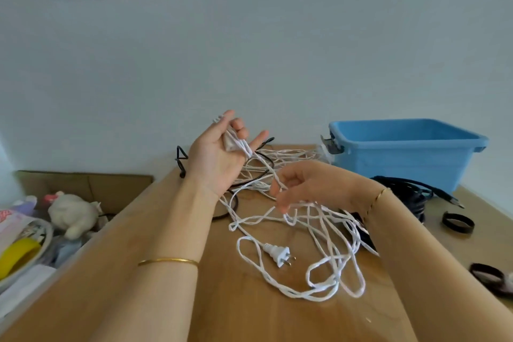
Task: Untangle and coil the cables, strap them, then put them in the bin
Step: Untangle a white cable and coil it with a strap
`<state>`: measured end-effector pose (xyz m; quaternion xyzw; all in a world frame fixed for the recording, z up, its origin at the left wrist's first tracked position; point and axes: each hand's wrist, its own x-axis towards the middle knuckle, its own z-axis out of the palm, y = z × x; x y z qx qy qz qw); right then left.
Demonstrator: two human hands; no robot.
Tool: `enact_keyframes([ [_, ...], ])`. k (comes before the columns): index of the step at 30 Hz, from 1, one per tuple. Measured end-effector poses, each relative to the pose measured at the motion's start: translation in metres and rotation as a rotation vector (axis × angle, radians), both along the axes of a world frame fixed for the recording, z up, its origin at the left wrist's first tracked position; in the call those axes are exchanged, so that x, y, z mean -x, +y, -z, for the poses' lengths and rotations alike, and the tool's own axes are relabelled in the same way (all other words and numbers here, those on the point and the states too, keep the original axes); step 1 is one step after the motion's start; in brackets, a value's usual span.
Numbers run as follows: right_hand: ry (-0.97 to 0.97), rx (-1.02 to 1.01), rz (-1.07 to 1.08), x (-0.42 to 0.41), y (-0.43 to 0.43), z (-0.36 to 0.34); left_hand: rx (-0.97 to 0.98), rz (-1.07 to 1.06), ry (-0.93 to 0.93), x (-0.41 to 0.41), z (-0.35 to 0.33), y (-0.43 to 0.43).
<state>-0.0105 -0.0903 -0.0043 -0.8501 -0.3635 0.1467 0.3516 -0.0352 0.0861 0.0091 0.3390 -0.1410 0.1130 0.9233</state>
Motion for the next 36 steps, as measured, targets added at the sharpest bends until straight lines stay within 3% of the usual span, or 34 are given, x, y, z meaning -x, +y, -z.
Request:
enact_keyframes([
  [5,-0.062,0.248,-0.049,0.010,0.004,-0.007,-0.323,-0.472,-0.005,-0.008,0.003,0.006],
  [9,-0.081,0.243,-0.108,0.020,0.007,-0.015,-0.843,-0.729,-0.005,-0.009,0.011,0.010],
  [12,-0.143,0.057,-0.041,0.027,0.009,-0.024,-1.291,-0.695,-0.030,-0.005,0.012,-0.005],
  [17,-0.373,-0.344,0.291,0.012,-0.009,-0.032,-1.545,-0.400,0.018,0.008,0.003,-0.020],
  [21,-0.358,-0.546,0.330,0.005,-0.019,-0.032,-1.214,-0.055,0.089,0.016,-0.006,-0.025],
  [26,-0.399,-0.598,0.341,0.000,-0.016,-0.028,-1.055,0.224,0.038,0.021,-0.009,-0.022],
  [31,-0.338,-0.504,0.326,0.001,-0.008,-0.019,-0.676,0.557,0.041,0.011,-0.007,-0.008],
  [34,-0.240,-0.371,0.258,0.001,-0.010,-0.016,-0.315,0.832,-0.022,0.006,-0.009,0.001],
  [36,-0.182,-0.233,0.240,-0.002,-0.013,-0.007,-0.083,0.853,-0.064,0.005,-0.013,0.007],
])
